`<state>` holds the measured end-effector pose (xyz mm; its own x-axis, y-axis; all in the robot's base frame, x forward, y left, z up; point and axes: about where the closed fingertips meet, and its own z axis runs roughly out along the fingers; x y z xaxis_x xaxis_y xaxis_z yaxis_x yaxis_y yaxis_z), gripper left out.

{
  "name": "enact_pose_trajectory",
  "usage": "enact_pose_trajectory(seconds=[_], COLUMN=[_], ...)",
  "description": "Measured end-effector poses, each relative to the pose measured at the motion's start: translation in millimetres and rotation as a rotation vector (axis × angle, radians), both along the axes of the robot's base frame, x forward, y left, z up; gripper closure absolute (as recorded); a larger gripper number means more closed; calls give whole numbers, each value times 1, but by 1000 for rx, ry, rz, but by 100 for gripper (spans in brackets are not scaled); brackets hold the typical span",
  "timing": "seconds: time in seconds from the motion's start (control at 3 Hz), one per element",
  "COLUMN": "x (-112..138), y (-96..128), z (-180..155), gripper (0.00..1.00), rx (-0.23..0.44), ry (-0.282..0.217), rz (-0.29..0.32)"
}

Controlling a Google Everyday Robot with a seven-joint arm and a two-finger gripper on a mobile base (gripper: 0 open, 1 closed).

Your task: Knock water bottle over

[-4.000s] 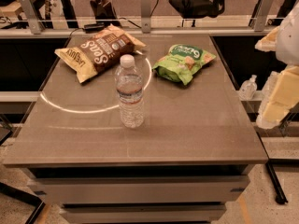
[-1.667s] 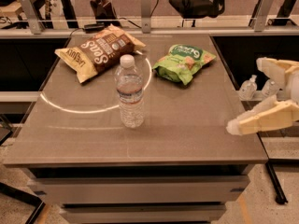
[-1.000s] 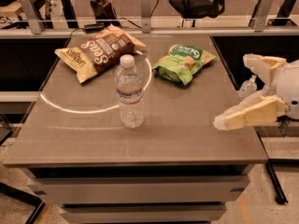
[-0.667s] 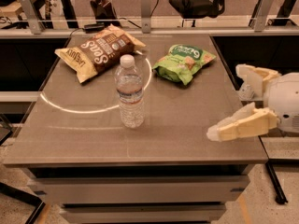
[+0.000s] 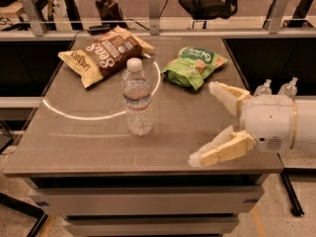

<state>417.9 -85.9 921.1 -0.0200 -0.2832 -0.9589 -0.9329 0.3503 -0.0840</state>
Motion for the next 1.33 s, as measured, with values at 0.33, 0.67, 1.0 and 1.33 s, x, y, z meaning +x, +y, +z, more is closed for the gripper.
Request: enact_pose_trajectory(seconds=[0.33,0.67,1.0,1.33], x=[4,12,17,24], y=[28,52,76,96], z=[-11,-16,-18,-21], gripper=[0,0,0,0], rx=[26,33,54,67], ry=[7,25,25,22], rz=[32,26,28,40])
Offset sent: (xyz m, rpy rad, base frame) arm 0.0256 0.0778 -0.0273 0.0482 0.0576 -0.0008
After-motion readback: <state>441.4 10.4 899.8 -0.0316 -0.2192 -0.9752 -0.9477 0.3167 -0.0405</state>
